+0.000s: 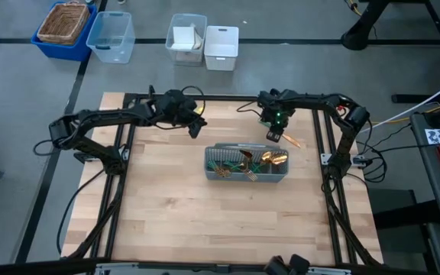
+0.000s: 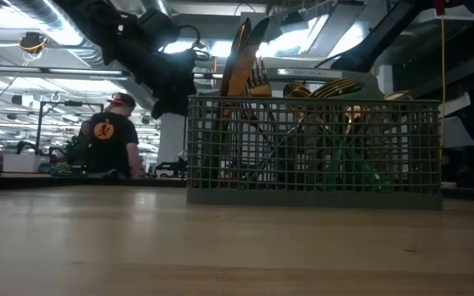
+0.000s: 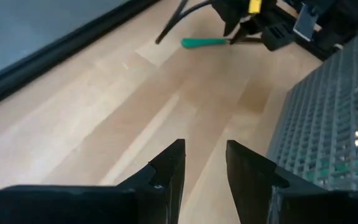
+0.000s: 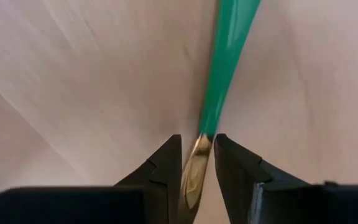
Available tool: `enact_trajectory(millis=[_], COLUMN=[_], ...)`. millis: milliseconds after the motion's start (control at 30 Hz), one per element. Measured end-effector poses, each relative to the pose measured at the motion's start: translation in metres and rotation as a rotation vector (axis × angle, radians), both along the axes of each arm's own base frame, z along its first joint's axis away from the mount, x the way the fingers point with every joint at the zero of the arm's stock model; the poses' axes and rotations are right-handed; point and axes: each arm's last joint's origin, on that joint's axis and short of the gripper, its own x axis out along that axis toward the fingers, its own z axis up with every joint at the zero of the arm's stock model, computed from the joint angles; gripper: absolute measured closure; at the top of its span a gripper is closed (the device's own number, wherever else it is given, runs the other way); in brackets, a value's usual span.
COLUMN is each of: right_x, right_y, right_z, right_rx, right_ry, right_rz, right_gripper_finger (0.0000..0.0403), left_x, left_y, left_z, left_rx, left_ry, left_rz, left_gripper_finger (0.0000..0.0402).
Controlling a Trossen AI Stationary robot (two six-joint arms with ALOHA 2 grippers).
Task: Sort silverware
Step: Put the green knife into the gray utensil holder
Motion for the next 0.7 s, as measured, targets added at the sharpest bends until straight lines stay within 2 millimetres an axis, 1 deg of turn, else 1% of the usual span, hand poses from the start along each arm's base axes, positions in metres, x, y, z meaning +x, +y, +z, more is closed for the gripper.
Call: enact_trajectory(millis=[133,300,533,633,700], right_x=[-0.009,-0.013,-0.011,-0.007,-0.001], right_y=[0.000,-0.003,-0.003,-0.006,-0.011], right_z=[-0.008,-0.012,-0.011,-0.007,-0.002], right_rx=[0.013,0.022,0.020,0.021,-0.012], right_ry=[0.016,-0.023,-0.033,-0.040,-0.079], right_rz=[-0.019,-0.039,-0.037,-0.043,-0.044], right_gripper_finger=[0.0308,0.0308,0.0308,0.0308,0.0308], left_x=[0.002,0.005,0.005,0.005,0.005], left_y=[-0.004,-0.006,-0.006,-0.006,-0.006], left_z=[-0.001,0.000,0.001,0.001,0.001], left_rx=[0.007,0.018,0.021,0.024,0.024], left_ry=[-0.019,-0.042,-0.055,-0.054,-0.054], left_rz=[-0.015,-0.025,-0.022,-0.024,-0.024], left_gripper_finger=[0.0295,0.0295,0.0295,0.0295,0.0295])
